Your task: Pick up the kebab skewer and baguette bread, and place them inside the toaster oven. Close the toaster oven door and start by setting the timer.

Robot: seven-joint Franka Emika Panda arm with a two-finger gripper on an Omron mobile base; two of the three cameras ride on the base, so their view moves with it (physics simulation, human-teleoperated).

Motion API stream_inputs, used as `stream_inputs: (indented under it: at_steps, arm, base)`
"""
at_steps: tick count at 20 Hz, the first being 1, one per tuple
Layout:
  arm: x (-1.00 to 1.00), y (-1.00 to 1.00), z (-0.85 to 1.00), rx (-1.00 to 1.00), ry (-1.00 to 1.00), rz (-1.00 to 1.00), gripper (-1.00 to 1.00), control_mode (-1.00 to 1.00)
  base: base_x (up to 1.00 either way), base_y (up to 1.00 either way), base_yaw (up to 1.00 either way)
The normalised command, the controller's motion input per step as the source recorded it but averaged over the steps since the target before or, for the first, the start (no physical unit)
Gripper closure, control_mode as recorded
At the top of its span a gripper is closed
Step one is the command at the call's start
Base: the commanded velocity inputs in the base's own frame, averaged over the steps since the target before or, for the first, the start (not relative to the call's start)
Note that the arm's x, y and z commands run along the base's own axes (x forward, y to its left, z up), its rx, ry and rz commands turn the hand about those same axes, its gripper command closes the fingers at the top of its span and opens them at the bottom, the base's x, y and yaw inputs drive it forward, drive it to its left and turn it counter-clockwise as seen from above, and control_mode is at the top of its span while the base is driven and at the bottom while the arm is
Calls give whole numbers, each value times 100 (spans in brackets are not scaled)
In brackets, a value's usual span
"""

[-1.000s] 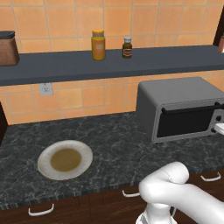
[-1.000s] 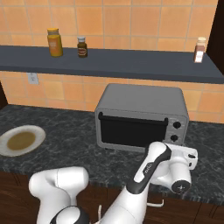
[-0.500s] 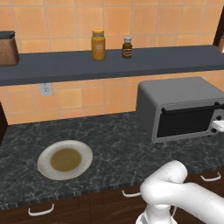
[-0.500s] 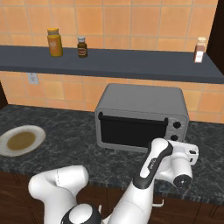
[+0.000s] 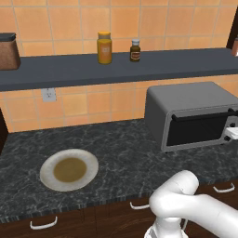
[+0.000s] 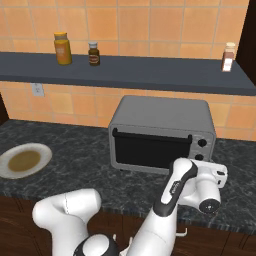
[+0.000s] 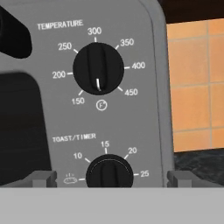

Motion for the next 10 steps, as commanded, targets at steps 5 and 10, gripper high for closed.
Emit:
stream_inputs:
  at_steps: [5, 10]
  arm:
    - [3, 0, -2, 0, 0, 0, -100, -100]
    - [8, 1, -1, 0, 0, 0, -100, -100]
  base:
    - [0, 0, 0]
    - [0, 0, 0]
